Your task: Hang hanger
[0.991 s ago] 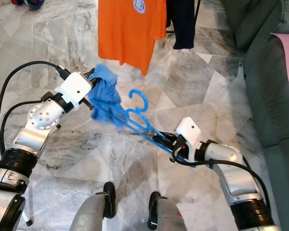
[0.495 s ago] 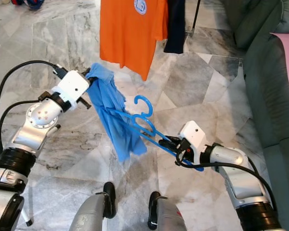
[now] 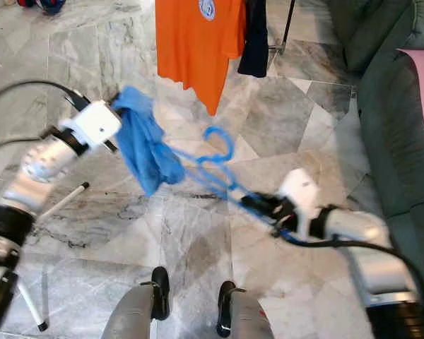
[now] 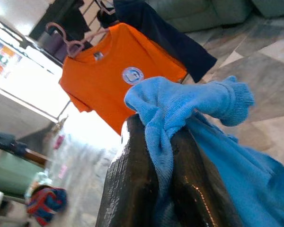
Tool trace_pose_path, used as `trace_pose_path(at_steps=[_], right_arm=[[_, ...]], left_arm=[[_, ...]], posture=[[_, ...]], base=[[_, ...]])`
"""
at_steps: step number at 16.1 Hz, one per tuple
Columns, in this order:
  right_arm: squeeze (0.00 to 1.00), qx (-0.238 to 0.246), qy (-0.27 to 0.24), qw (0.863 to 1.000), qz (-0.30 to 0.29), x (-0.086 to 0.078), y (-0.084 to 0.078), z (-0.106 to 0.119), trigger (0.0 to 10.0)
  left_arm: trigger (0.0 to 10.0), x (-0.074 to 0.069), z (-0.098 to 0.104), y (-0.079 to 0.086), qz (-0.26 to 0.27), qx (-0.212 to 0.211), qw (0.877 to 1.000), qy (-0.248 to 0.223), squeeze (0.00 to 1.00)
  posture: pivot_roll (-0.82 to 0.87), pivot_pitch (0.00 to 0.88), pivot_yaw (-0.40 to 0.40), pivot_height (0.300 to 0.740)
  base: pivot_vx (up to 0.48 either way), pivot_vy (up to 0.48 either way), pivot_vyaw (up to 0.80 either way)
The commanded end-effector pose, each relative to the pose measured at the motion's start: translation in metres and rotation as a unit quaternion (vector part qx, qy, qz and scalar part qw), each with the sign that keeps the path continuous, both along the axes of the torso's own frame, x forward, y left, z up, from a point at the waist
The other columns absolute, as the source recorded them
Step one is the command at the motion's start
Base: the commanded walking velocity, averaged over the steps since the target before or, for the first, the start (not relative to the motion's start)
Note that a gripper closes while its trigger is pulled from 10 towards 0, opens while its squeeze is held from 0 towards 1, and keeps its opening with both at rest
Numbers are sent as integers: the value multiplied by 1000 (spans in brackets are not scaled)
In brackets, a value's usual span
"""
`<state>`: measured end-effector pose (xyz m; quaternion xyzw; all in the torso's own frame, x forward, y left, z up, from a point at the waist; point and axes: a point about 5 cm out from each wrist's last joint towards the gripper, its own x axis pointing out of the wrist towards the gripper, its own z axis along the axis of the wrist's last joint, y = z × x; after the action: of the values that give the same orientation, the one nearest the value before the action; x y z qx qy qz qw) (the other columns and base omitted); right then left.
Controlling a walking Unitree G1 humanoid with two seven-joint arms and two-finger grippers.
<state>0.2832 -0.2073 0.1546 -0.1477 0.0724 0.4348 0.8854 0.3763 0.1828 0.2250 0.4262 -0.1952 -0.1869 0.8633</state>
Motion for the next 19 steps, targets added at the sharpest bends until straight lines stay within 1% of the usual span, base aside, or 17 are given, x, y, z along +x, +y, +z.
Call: trace_pose_path(at_steps=[1,2,3,4,5,6,7,10,11,13,16,19], right_arm=[[0,-7,-5,1000,-12,-1,-8,3,10000],[0,-17,-12,999,-25,1,-12,5,10000],[0,-24,-27,998,-50,6,-15,5,10000],[0,-23,-31,997,-63,9,-12,2,10000],[0,-24,-29,997,-65,10,-5,-6,10000],[0,-22,-21,998,-61,9,1,-15,10000],[0,-20,-19,998,-60,8,2,-16,10000],[0,-13,10,999,-32,1,10,-27,10000],[0,-11,16,999,-26,0,10,-27,10000],[0,-12,37,999,1,-8,8,-27,10000],[0,-15,50,999,13,-16,4,-24,10000],[0,-15,55,998,13,-17,2,-25,10000]], left_arm=[[10000,0,0,5,-3,30,1000,-2,0],[10000,1,0,7,-3,39,999,-3,0],[10000,1,1,7,-4,31,999,-1,0],[10000,0,-1,4,-14,27,1000,-1,0],[10000,-1,-5,-2,-26,23,999,1,0],[10000,-2,-8,-5,-33,23,999,2,0],[10000,-2,-9,-6,-34,23,999,1,0],[10000,-3,-8,-7,-46,24,999,-4,0],[10000,-3,-7,-7,-47,24,999,-6,0],[10000,-1,-2,-5,-42,24,999,-11,0],[10000,0,-2,-1,-31,26,999,-12,0],[10000,1,-1,-2,-31,21,999,-13,0]], posture=[[50,348,11,740],[50,348,13,740],[49,348,15,740],[50,345,15,740],[52,343,14,740],[56,340,12,740],[56,340,12,740],[65,335,4,740],[65,335,4,740],[62,335,5,740],[53,337,8,740],[52,340,13,740]], base=[[0,0,0],[0,0,0],[0,0,0],[0,0,0],[0,0,0],[0,0,0],[0,0,0],[0,0,0],[0,0,0],[0,0,0],[0,0,0],[0,0,0]])
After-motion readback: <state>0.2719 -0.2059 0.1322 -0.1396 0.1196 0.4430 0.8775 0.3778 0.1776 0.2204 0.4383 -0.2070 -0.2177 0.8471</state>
